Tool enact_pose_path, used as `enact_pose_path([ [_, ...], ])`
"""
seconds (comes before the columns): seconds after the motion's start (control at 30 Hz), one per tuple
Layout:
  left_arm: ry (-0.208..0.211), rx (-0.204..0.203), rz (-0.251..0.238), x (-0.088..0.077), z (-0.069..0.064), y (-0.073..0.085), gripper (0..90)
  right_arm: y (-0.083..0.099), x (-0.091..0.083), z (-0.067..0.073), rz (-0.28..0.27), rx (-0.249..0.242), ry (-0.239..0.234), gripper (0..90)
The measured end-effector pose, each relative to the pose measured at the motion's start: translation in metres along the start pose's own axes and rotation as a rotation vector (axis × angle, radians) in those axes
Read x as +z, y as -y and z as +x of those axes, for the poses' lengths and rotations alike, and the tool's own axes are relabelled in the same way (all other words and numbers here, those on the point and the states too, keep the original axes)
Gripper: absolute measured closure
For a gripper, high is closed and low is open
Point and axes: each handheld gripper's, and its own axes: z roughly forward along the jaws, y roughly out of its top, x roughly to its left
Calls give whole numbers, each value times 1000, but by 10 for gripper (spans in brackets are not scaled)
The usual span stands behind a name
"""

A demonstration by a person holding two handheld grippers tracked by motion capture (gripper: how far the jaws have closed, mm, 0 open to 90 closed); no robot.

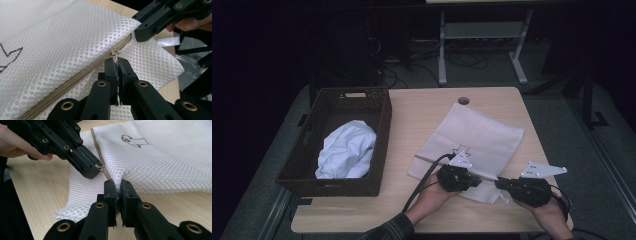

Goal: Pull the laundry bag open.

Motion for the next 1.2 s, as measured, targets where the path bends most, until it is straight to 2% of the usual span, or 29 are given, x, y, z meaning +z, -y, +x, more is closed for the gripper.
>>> enact_pose_path([
  [0.03,5,15,0,-1,1,0,874,0,0,0,-2,-6,-6,839],
  [0.1,0,18,3,-1,0,1,874,0,0,0,-4,-11,-10,839],
  [0.3,-6,7,21,-1,2,2,876,-1,1,3,5,-23,-8,840],
  [0.37,-32,9,34,-1,3,3,876,-1,2,4,11,-26,-2,841],
  [0.4,-45,-3,35,-2,5,3,876,-1,1,3,12,-29,9,841],
  [0.43,-36,-19,25,-4,7,4,877,0,0,3,11,-24,16,841],
  [0.57,-36,7,24,-6,5,4,876,2,-3,-1,0,-14,14,840],
  [0.8,-24,-5,24,-6,8,6,876,1,-3,0,1,-24,9,840],
  [0.83,-59,4,42,-6,9,6,876,1,-2,1,4,-24,10,841],
  [0.87,-66,-9,43,-7,12,8,876,2,-3,1,6,-26,23,841],
  [0.9,-32,-52,27,-9,17,10,876,2,-5,-1,5,-24,29,841],
  [0.93,-32,-52,27,-9,17,10,876,3,-7,-3,1,-15,24,841],
  [0.97,-53,-29,34,-10,16,10,875,4,-7,-4,-3,-10,21,841],
  [1.0,-49,-29,34,-11,16,10,875,4,-8,-3,3,-16,29,841],
  [1.07,-41,-32,31,-11,16,10,875,4,-8,-3,3,-15,30,841],
  [1.1,-57,-34,39,-12,18,11,875,4,-9,-4,3,-14,35,840],
  [1.2,-58,-54,36,-14,22,13,875,4,-10,-5,0,-15,45,841],
])
